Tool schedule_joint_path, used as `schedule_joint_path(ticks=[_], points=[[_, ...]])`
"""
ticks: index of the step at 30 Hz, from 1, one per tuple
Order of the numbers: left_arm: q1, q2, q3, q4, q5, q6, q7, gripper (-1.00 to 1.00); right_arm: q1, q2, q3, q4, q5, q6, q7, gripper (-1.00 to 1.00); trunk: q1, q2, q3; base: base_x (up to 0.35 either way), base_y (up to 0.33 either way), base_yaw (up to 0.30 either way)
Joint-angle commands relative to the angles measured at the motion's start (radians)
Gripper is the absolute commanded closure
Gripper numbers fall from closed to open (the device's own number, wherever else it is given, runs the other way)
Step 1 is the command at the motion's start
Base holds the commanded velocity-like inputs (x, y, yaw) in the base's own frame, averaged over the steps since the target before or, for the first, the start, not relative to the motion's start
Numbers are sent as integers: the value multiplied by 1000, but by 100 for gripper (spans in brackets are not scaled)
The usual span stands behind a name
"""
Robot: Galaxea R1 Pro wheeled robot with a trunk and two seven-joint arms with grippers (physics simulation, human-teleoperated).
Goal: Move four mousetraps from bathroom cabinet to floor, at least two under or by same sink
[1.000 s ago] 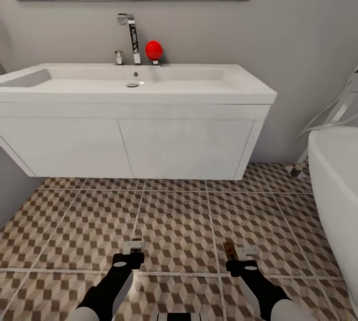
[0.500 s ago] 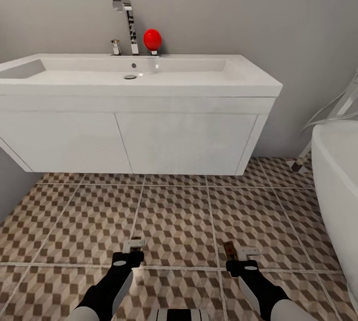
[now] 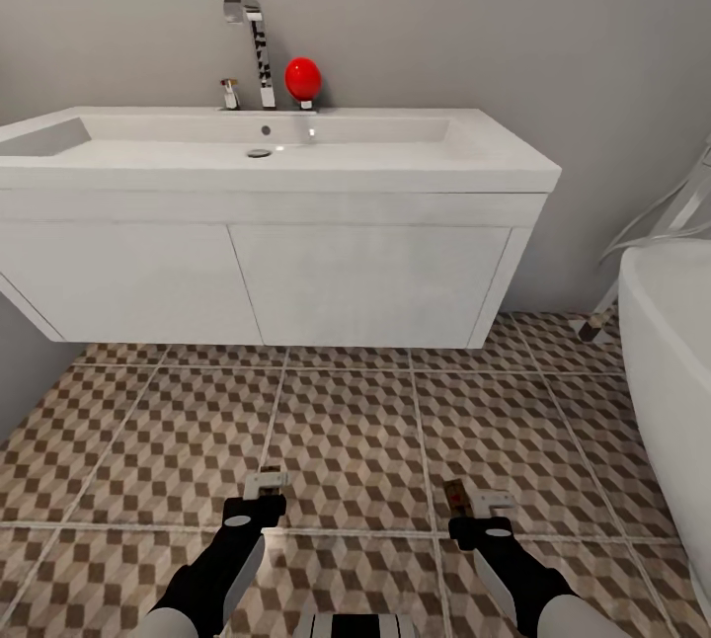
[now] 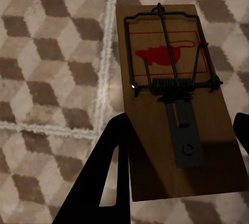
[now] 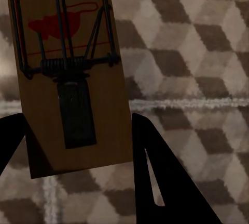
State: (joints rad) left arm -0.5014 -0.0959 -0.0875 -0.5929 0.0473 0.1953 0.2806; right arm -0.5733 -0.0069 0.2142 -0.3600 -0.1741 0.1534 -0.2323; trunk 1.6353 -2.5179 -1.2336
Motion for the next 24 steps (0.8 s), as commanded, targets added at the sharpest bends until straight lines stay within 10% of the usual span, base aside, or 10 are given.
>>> schedule_joint_path(ticks=[1, 24], points=[[0, 1, -6, -2, 3, 6, 10, 100, 0, 0, 8, -2, -13, 5, -7, 100, 0, 0, -1, 0, 0, 0], [0, 2, -5, 1, 3, 6, 11, 100, 0, 0, 8, -2, -13, 5, -7, 100, 0, 0, -1, 137, 0, 0]])
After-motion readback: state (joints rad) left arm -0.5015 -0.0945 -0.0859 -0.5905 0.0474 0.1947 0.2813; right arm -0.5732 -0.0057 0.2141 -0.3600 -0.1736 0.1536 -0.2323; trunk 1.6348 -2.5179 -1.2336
